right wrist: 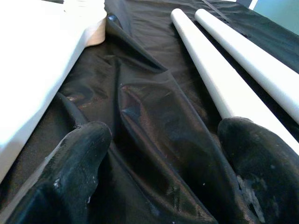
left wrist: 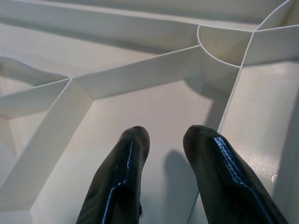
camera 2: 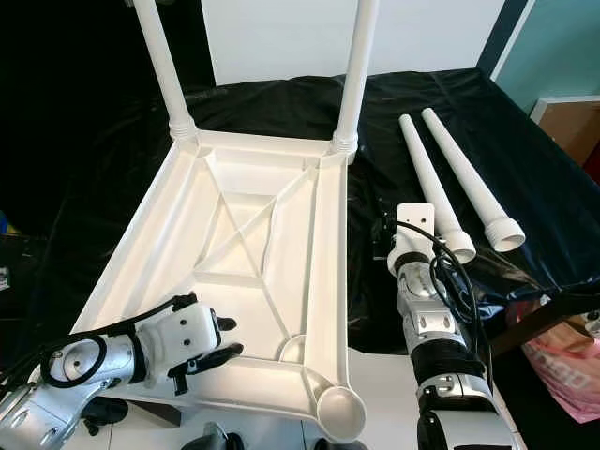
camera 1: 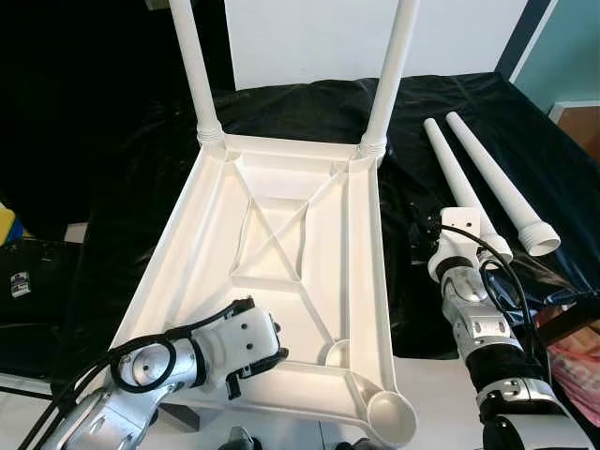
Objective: Building children table
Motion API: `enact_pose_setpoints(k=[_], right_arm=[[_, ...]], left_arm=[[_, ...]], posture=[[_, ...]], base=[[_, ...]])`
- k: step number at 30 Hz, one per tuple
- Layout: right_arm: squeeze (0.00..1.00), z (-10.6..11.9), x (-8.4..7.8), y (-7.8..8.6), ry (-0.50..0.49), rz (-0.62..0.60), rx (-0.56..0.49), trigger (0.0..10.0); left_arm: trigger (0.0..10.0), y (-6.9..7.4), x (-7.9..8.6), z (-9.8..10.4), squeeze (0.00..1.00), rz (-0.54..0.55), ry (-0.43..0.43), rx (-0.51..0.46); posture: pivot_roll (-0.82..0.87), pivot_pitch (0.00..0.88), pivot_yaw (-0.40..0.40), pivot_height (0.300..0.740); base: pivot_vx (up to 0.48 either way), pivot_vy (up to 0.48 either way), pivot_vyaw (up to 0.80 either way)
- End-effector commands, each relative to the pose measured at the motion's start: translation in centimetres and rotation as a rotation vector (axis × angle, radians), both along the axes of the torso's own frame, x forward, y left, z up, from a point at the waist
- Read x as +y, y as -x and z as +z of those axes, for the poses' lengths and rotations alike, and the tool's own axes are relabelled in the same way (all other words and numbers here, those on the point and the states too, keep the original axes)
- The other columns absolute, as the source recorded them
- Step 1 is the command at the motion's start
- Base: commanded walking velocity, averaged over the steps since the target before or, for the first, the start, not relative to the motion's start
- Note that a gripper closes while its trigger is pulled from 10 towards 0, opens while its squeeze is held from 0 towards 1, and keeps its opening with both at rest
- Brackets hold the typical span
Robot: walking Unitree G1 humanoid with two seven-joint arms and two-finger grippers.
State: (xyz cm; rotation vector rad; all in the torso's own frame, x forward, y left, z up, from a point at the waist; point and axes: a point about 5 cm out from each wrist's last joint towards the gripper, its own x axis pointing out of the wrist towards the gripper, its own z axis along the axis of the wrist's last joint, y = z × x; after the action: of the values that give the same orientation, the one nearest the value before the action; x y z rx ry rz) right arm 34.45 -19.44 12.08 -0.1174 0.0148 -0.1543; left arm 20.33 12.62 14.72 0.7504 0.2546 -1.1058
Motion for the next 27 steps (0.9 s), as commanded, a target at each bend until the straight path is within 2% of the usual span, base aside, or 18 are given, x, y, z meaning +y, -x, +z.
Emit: enact_pose_setpoints(k=[1, 3, 5, 8, 10, 12, 13, 14, 15, 16, 18, 20, 22, 23, 24, 26, 27], right_arm=[[0.0, 0.0, -0.2, 0.0, -0.009, -0.019, 0.007, 10.0], [0.0, 0.0, -0.2, 0.0, -0.009, -0.019, 0.007, 10.0], [0.0, 0.1, -0.2, 0.0, -0.014, -0.022, 0.004, 10.0], [0.0, 0.2, -0.2, -0.1, -0.016, -0.023, 0.002, 10.0], [0.0, 0.3, -0.1, -0.1, -0.021, -0.027, -0.001, 10.0], [0.0, 0.3, -0.1, -0.1, -0.021, -0.027, -0.001, 10.0], [0.0, 0.3, -0.1, -0.1, -0.022, -0.028, -0.002, 10.0], [0.0, 0.3, -0.1, -0.1, -0.022, -0.028, -0.002, 10.0], [0.0, 0.4, -0.1, -0.1, -0.026, -0.031, -0.005, 10.0], [0.0, 0.4, -0.1, -0.1, -0.026, -0.031, -0.005, 10.0], [0.0, 0.5, 0.0, -0.1, -0.035, -0.037, -0.01, 10.0], [0.0, 0.5, 0.0, -0.1, -0.035, -0.037, -0.01, 10.0], [0.0, 0.7, 0.1, -0.2, -0.04, -0.04, -0.014, 10.0], [0.0, 0.7, 0.1, -0.2, -0.04, -0.04, -0.014, 10.0], [0.0, 0.8, 0.1, -0.2, -0.041, -0.04, -0.016, 10.0], [0.0, 0.8, 0.1, -0.2, -0.041, -0.04, -0.016, 10.0], [0.0, 0.9, 0.1, -0.2, -0.041, -0.04, -0.019, 10.0]], left_arm=[[10.0, -1.7, 0.7, -1.6, 0.0, 0.076, -0.102, -0.035], [10.0, -1.7, 0.7, -1.6, 0.0, 0.076, -0.102, -0.035], [10.0, -3.4, 0.7, -1.3, 0.0, 0.149, -0.11, -0.122], [10.0, -3.8, 0.6, -1.1, 0.0, 0.165, -0.108, -0.146], [10.0, -5.2, 0.1, -0.4, 0.0, 0.228, -0.058, -0.198], [10.0, -5.2, 0.1, -0.4, 0.0, 0.228, -0.058, -0.198], [10.0, -5.9, -0.2, 0.0, 0.0, 0.255, -0.04, -0.233], [10.0, -5.9, -0.2, 0.0, 0.0, 0.255, -0.04, -0.233], [10.0, -6.7, -0.4, 0.4, 0.0, 0.293, -0.015, -0.26], [10.0, -6.7, -0.4, 0.4, 0.0, 0.293, -0.015, -0.26], [10.0, -8.4, -0.7, 0.6, 0.0, 0.384, 0.017, -0.296], [10.0, -8.4, -0.7, 0.6, 0.0, 0.384, 0.017, -0.296], [10.0, -9.8, -0.6, 0.4, 0.0, 0.439, 0.0, -0.32], [10.0, -9.8, -0.6, 0.4, 0.0, 0.439, 0.0, -0.32], [10.0, -10.7, -0.6, 0.3, 0.0, 0.464, -0.018, -0.34], [10.0, -10.7, -0.6, 0.3, 0.0, 0.464, -0.018, -0.34], [10.0, -11.5, -0.6, 0.5, 0.0, 0.473, -0.031, -0.377]], posture=[[0.03, 0.105, -0.042, 0.74], [0.03, 0.105, -0.042, 0.74], [0.03, 0.103, -0.038, 0.74], [0.03, 0.103, -0.038, 0.74], [0.02, 0.101, -0.034, 0.74], [0.02, 0.101, -0.034, 0.74], [0.02, 0.1, -0.033, 0.74], [0.02, 0.1, -0.033, 0.74], [0.02, 0.099, -0.029, 0.74], [0.02, 0.099, -0.029, 0.74], [0.01, 0.097, -0.025, 0.74], [0.01, 0.097, -0.025, 0.74], [0.01, 0.094, -0.027, 0.74], [0.01, 0.094, -0.027, 0.74], [0.0, 0.095, -0.027, 0.74], [0.0, 0.095, -0.027, 0.74], [0.0, 0.095, -0.027, 0.74]], base=[[0.0, 0.0, 0.0], [0.0, 0.0, 0.0], [0.0, 0.0, 0.0], [0.0, 0.0, 0.0], [0.0, 0.0, 0.0], [0.0, 0.0, 0.0], [0.0, 0.0, 0.0], [0.0, 0.0, 0.0], [0.0, 0.0, 0.0], [0.0, 0.0, 0.0], [0.0, 0.0, 0.0], [0.0, 0.0, 0.0], [0.0, 0.0, 0.0], [0.0, 0.0, 0.0], [0.0, 0.0, 0.0], [0.0, 0.0, 0.0], [0.0, 0.0, 0.0]])
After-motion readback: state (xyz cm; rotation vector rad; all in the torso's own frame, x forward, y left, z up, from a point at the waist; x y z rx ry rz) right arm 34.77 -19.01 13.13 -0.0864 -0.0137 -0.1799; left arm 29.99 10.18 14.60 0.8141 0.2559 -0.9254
